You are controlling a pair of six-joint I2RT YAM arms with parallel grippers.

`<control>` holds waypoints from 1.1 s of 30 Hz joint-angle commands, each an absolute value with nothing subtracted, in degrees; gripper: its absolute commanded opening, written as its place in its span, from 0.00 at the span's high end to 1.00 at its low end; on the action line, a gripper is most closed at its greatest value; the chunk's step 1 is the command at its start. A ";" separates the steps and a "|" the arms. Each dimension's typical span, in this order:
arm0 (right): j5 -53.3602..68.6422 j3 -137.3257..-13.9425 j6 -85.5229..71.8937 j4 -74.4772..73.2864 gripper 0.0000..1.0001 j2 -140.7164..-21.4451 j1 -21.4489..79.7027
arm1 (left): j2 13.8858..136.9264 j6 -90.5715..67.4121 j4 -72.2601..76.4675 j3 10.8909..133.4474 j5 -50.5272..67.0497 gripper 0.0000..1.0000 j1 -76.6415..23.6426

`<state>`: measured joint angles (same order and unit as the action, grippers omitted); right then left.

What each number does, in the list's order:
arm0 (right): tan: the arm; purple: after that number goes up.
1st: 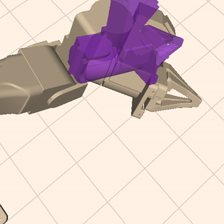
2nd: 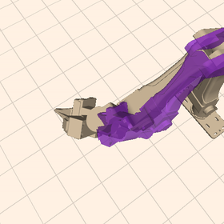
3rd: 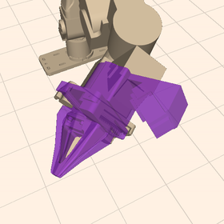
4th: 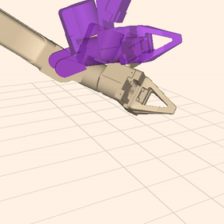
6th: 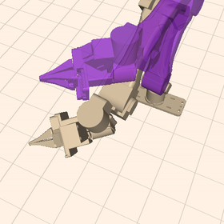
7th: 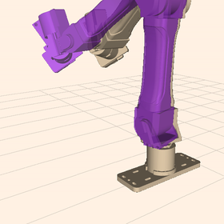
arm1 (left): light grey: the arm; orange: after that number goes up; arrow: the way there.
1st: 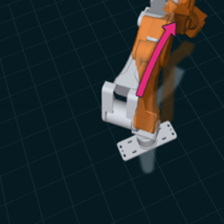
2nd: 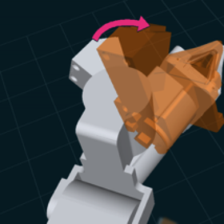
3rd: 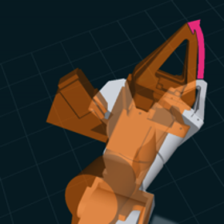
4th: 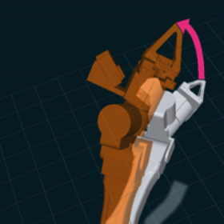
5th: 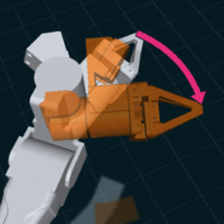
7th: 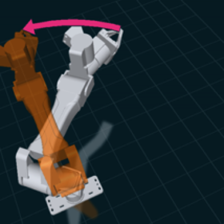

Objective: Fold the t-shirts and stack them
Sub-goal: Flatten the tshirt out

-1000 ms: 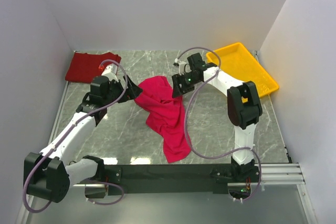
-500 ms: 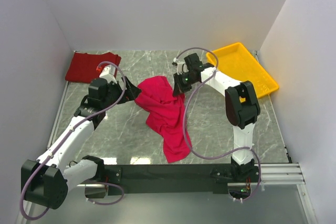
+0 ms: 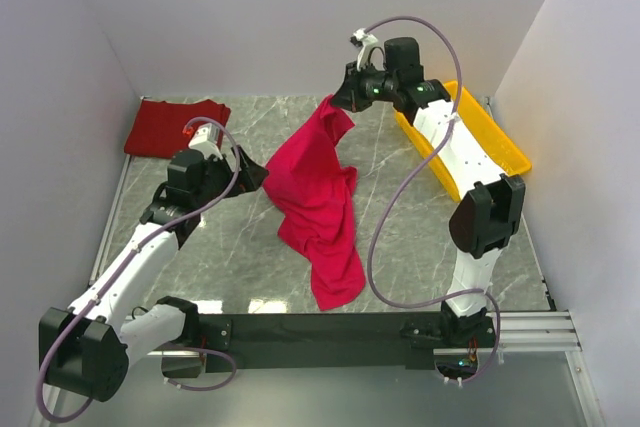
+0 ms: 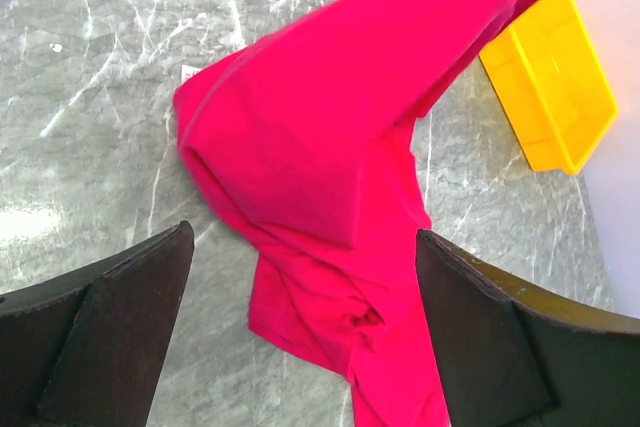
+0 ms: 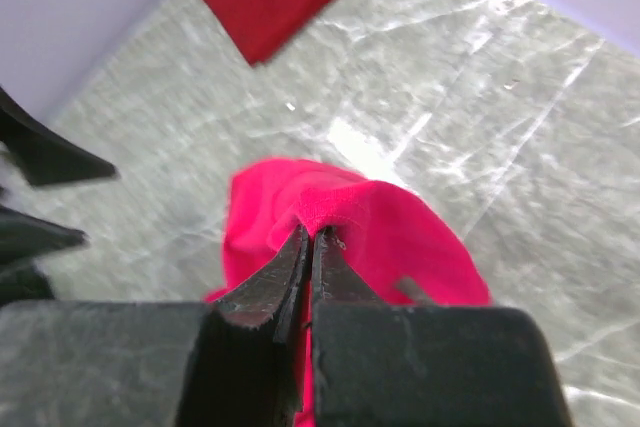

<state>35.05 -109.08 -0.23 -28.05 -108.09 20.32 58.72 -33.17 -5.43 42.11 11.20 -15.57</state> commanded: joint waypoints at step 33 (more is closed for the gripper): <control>54.93 -111.53 -5.19 -29.79 1.00 -104.68 24.61 | 86.13 -11.60 6.61 68.46 1.15 0.57 -31.03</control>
<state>52.75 -110.96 -5.06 -30.72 -108.03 24.75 84.40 -12.43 7.79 63.31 2.85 -30.83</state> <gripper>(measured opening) 0.012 0.482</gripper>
